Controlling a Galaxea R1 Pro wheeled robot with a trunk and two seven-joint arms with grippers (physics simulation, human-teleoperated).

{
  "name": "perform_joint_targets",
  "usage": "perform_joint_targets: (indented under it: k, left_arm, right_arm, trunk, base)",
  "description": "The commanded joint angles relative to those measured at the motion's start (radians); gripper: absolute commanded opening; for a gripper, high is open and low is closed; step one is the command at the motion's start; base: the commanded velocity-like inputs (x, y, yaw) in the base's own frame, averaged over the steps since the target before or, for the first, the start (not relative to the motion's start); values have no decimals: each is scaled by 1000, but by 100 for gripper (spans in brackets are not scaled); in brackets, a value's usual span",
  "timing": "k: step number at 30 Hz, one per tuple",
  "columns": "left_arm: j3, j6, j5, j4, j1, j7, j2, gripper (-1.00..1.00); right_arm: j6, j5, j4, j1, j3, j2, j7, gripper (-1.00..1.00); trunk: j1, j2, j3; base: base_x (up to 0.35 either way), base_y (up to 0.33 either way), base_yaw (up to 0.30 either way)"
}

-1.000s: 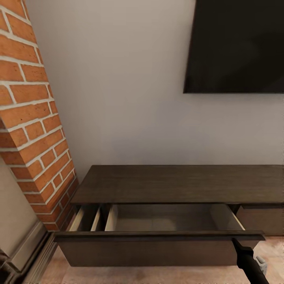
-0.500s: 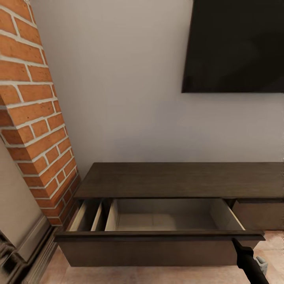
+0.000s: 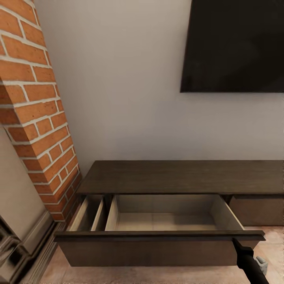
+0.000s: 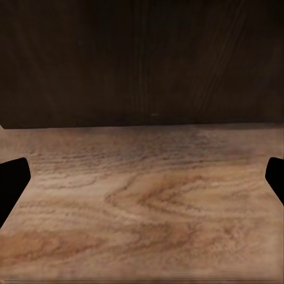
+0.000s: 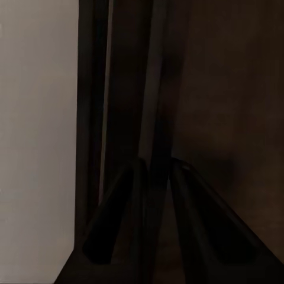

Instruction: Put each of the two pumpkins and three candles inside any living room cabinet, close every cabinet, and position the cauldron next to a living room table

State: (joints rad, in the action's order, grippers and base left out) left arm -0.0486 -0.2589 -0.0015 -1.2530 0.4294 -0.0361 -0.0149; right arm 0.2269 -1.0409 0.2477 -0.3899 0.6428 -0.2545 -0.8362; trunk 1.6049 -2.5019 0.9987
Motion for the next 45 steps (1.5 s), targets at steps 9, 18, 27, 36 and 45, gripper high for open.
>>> perform_joint_targets:
  k: [9, 18, 27, 36, 45]
  left_arm:
    - [1, -2, 0, 0, 0, -4, 0, 100]
    - [1, -2, 0, 0, 0, -4, 0, 100]
    - [1, -2, 0, 0, 0, -4, 0, 100]
    - [1, -2, 0, 0, 0, -4, 0, 100]
    - [1, -2, 0, 0, 0, -4, 0, 100]
  right_arm:
    - [17, -16, 1, -1, -8, 0, -21, -100]
    - [17, -16, 1, -1, -8, 0, -22, -100]
    - [17, -16, 1, -1, -8, 0, -21, -100]
    - [17, -16, 1, -1, -8, 0, -21, -100]
    - [17, -16, 1, -1, -8, 0, -22, -100]
  trunk:
    - [0, 0, 1]
    - [0, 0, 1]
    - [0, 0, 1]
    - [0, 0, 1]
    - [0, 0, 1]
  base:
    - [-82, 0, 0]
    - [-73, 0, 0]
    - [-89, 0, 0]
    - [-96, 0, 0]
    - [-64, 0, 0]
